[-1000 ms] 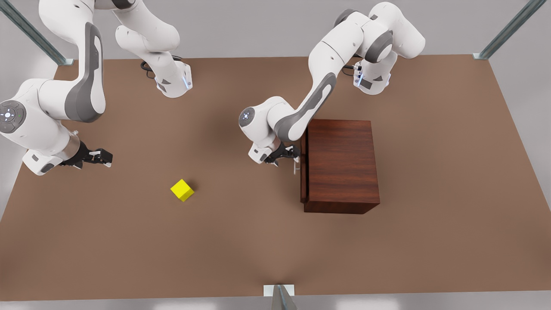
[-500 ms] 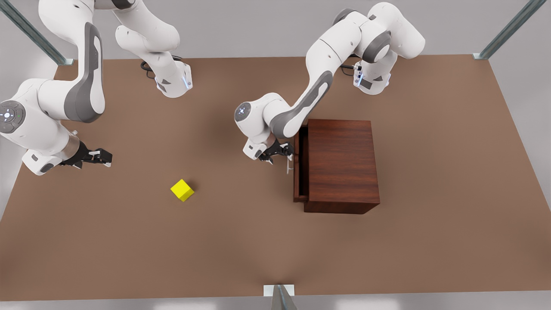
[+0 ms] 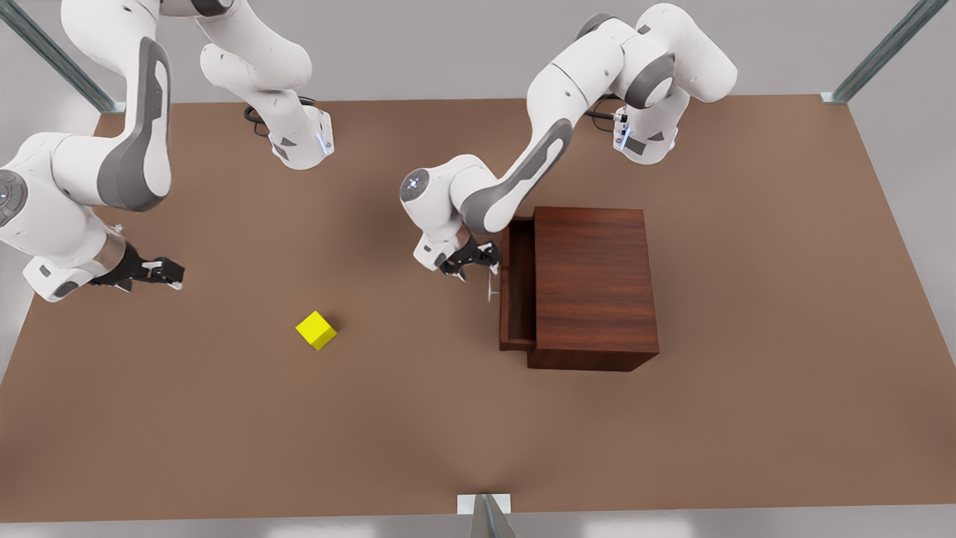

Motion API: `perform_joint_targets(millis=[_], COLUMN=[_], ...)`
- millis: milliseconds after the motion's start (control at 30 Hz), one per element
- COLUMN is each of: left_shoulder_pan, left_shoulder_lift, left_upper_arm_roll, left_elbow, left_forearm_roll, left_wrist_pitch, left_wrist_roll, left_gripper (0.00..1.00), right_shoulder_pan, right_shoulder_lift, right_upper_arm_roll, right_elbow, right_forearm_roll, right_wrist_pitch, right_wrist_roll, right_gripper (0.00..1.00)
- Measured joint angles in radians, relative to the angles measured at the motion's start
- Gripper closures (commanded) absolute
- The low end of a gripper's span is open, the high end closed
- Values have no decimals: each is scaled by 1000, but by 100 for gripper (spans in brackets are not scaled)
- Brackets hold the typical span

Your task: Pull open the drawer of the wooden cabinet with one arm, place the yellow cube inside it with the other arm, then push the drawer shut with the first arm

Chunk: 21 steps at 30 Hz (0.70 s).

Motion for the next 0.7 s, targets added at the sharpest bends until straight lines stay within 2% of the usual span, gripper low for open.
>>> perform_joint_targets(millis=[700], left_shoulder_pan=[-11], left_shoulder_lift=[36], left_upper_arm_roll=[-12], left_elbow=[62], left_forearm_roll=[-1], left_wrist_pitch=[43], left_wrist_roll=[-17], left_gripper=[0], right_shoulder_pan=[0], right_shoulder_lift=[0], right_upper_arm_roll=[2], right_elbow=[3], right_forearm_roll=[0], right_wrist_pitch=[-6], right_wrist_roll=[-1], right_gripper=[0])
